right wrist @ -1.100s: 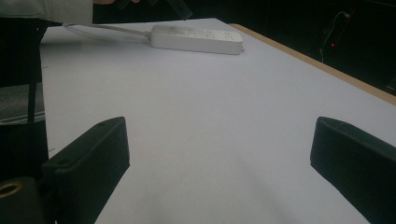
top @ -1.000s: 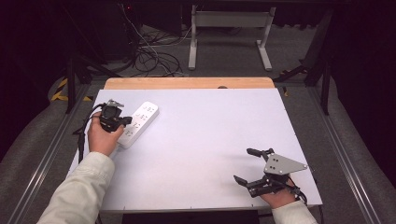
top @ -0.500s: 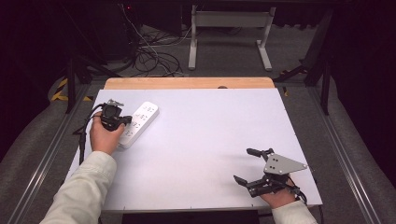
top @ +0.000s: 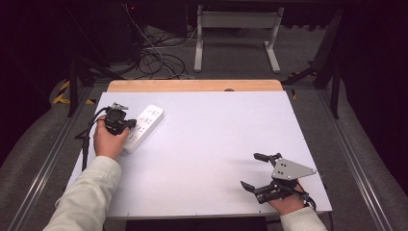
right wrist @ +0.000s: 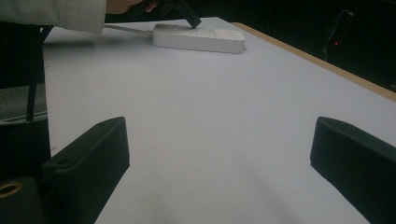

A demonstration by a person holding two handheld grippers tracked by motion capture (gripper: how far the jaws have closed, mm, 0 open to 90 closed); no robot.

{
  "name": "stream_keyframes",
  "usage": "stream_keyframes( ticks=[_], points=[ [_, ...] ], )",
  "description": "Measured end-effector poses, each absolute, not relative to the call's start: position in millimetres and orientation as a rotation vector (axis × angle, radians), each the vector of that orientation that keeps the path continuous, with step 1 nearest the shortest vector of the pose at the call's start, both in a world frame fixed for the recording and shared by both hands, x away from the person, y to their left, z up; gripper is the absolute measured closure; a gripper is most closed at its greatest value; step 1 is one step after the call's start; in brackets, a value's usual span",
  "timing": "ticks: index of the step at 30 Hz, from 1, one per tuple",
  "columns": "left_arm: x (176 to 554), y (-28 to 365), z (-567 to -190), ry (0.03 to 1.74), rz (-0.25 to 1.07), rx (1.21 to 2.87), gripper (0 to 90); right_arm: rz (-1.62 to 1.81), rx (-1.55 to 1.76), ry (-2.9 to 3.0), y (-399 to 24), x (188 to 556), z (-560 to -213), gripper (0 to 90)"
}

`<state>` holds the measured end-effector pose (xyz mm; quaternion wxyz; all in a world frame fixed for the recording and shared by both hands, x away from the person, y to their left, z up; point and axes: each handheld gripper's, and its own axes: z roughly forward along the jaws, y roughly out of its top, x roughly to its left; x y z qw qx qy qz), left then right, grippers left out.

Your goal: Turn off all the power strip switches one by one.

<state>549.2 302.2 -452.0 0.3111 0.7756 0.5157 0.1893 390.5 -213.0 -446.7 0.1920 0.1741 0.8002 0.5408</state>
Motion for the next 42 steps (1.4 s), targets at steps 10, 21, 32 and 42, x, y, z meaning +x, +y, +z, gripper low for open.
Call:
stream_keyframes(
  ticks=[10, 21, 32, 42],
  points=[
    [550.6, 301.1, -453.5, 1.375, 0.498, 2.045, 90.0, 1.519, 0.487, 2.247, -212.9, 390.1, -446.7, 5.4],
    [550.4, 298.6, -452.5, 1.400, 0.497, 2.047, 90.0, 1.516, 0.479, 2.249, -212.6, 389.9, -446.7, 5.4],
    [548.0, 294.6, -453.7, 1.388, 0.547, 2.063, 90.0, 1.516, 0.481, 2.250, -212.7, 389.6, -446.7, 5.4],
    [548.3, 293.9, -453.3, 1.396, 0.546, 2.065, 90.0, 1.520, 0.481, 2.251, -212.6, 389.3, -446.8, 5.4]
  ],
)
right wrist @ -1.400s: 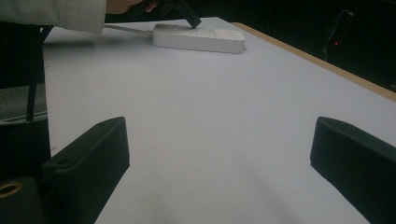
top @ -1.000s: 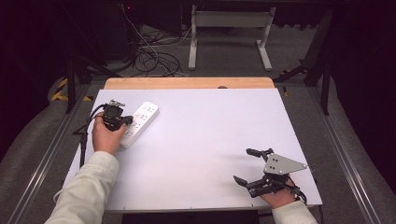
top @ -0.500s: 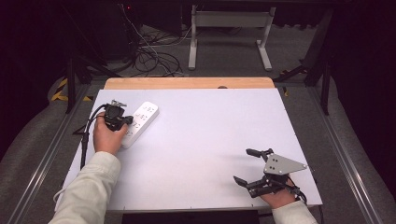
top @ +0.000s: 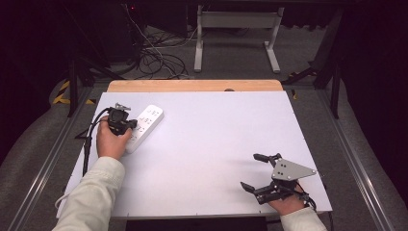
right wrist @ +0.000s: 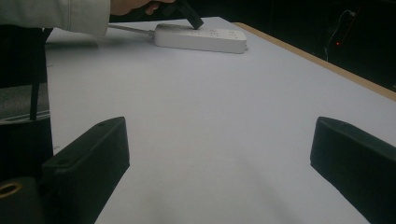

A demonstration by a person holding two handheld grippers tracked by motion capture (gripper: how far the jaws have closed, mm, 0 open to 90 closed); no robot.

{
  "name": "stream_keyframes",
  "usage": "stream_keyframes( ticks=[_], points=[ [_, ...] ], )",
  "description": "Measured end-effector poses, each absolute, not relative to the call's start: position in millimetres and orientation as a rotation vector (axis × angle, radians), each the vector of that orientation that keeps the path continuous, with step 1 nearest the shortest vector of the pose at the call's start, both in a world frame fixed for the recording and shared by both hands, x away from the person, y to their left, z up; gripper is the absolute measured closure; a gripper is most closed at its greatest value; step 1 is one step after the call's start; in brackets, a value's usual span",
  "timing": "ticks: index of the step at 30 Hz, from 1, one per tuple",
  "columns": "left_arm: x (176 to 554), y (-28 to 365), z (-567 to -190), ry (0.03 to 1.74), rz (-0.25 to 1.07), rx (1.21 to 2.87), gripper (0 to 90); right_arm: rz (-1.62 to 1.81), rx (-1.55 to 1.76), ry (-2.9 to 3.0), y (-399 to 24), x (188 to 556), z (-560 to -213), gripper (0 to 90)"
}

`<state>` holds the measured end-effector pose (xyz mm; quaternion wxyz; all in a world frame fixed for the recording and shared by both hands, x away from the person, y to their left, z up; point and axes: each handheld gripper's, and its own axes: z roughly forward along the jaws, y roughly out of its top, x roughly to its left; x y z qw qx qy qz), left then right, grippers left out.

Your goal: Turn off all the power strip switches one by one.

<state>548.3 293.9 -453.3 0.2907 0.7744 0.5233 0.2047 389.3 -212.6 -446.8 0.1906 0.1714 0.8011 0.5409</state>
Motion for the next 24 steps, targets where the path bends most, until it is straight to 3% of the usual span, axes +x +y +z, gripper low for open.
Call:
stream_keyframes(
  ticks=[13, 17, 24],
  points=[
    [549.9, 294.3, -452.6, 1.391, 0.540, 2.079, 90.0, 1.525, 0.485, 2.247, -213.4, 388.4, -446.5, 5.4],
    [544.4, 296.0, -446.1, 1.358, 0.603, 2.056, 90.0, 1.526, 0.485, 2.246, -213.3, 389.1, -446.4, 5.4],
    [545.6, 297.2, -422.9, 1.315, 0.578, 2.007, 90.0, 1.520, 0.481, 2.251, -212.0, 389.8, -446.9, 5.4]
  ],
)
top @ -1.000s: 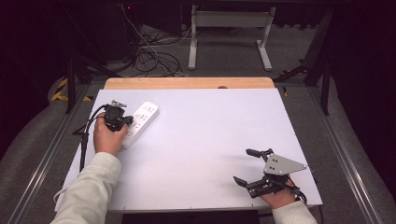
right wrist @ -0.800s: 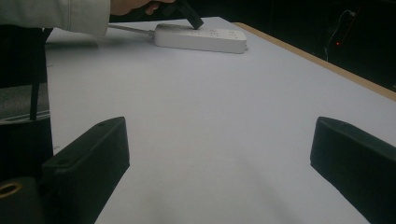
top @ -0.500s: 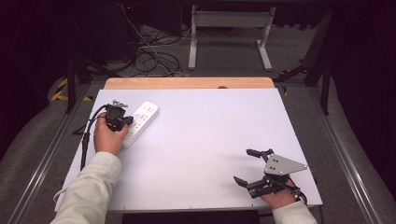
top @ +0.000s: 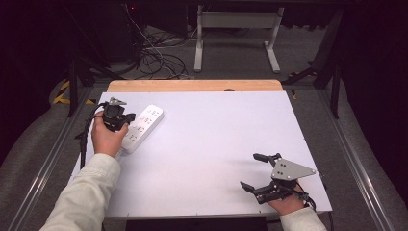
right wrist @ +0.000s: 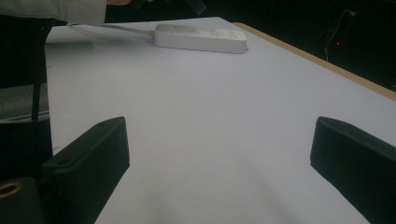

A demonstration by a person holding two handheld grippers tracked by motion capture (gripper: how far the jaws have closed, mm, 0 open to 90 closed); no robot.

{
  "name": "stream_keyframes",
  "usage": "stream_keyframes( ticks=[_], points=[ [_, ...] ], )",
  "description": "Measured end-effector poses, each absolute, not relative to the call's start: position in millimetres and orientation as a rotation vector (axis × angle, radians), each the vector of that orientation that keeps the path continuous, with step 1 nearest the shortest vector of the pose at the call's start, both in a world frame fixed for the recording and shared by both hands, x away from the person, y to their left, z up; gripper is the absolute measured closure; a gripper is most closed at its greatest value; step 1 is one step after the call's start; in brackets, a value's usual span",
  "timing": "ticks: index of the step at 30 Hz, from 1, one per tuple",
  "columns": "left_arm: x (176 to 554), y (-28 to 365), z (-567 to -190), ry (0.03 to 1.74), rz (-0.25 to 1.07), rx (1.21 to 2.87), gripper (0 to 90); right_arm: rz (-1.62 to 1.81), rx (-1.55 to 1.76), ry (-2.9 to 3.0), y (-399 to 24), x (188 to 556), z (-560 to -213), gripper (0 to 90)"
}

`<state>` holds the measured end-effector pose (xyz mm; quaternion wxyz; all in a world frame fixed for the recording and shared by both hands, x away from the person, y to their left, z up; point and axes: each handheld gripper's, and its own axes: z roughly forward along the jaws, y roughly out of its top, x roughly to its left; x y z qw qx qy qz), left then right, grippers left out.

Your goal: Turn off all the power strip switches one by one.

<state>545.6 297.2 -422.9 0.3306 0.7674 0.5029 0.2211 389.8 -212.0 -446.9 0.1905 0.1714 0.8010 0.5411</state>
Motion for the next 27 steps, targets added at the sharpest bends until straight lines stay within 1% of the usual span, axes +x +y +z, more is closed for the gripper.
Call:
stream_keyframes(
  ticks=[2, 6, 9, 13, 16, 19, 24, 27],
  points=[
    [547.9, 296.9, -418.8, 1.299, 0.561, 1.999, 90.0, 1.521, 0.481, 2.247, -212.7, 389.5, -446.7, 5.4],
    [553.9, 291.1, -413.5, 1.251, 0.579, 2.054, 90.0, 1.521, 0.482, 2.249, -212.6, 389.3, -446.8, 5.4],
    [559.6, 288.6, -414.3, 1.256, 0.560, 2.045, 90.0, 1.524, 0.478, 2.249, -212.8, 389.5, -446.7, 5.4],
    [568.2, 289.4, -420.3, 1.287, 0.539, 2.026, 90.0, 1.524, 0.478, 2.249, -213.3, 389.5, -446.5, 5.4],
    [572.6, 289.2, -427.1, 1.297, 0.529, 2.041, 90.0, 1.525, 0.479, 2.252, -213.2, 389.6, -446.8, 5.4],
    [575.8, 287.7, -433.6, 1.303, 0.545, 2.077, 90.0, 1.525, 0.478, 2.251, -213.5, 389.5, -446.7, 5.4],
    [579.4, 285.3, -438.7, 1.305, 0.520, 2.061, 90.0, 1.525, 0.477, 2.249, -213.7, 389.6, -446.6, 5.4],
    [581.7, 284.6, -442.3, 1.309, 0.537, 2.062, 90.0, 1.525, 0.473, 2.251, -213.7, 389.5, -446.6, 5.4]
  ],
)
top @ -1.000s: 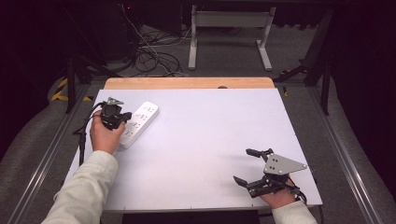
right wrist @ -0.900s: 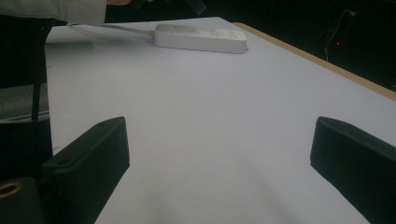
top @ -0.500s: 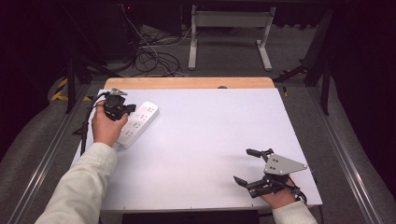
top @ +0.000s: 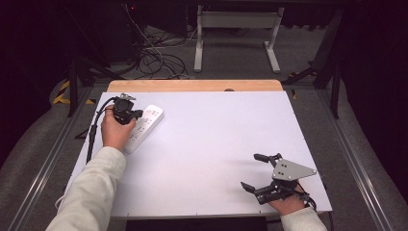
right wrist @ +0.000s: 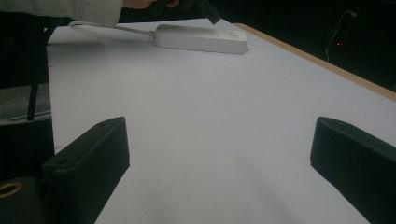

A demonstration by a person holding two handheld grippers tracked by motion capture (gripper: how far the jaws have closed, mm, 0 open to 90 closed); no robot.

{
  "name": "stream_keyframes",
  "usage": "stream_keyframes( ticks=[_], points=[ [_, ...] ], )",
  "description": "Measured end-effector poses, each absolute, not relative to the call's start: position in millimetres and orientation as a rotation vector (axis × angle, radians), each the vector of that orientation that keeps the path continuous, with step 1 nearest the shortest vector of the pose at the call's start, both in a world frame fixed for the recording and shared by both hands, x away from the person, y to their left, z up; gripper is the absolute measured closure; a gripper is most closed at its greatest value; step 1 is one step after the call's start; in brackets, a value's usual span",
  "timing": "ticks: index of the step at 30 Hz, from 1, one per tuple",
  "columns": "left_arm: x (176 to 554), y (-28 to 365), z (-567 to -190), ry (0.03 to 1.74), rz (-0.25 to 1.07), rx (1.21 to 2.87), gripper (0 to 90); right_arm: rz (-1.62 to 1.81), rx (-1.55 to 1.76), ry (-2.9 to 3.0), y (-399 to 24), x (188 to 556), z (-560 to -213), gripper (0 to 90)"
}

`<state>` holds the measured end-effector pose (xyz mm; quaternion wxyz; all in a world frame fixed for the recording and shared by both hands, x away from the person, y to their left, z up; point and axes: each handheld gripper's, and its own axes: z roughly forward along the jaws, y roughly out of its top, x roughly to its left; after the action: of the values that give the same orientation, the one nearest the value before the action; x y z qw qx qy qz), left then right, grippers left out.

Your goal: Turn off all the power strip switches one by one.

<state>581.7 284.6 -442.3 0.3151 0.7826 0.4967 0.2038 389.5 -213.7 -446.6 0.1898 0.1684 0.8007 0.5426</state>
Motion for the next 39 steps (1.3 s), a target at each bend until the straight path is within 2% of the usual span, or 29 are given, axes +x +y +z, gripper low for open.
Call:
stream_keyframes(
  ticks=[34, 37, 39],
  points=[
    [587.5, 283.4, -453.4, 1.360, 0.494, 2.043, 90.0, 1.530, 0.472, 2.260, -213.6, 389.2, -447.3, 5.4],
    [586.7, 278.4, -453.2, 1.355, 0.537, 2.070, 90.0, 1.530, 0.471, 2.262, -213.6, 388.8, -447.4, 5.4],
    [587.4, 278.1, -453.6, 1.354, 0.521, 2.061, 90.0, 1.529, 0.471, 2.262, -213.8, 388.7, -447.5, 5.4]
  ],
)
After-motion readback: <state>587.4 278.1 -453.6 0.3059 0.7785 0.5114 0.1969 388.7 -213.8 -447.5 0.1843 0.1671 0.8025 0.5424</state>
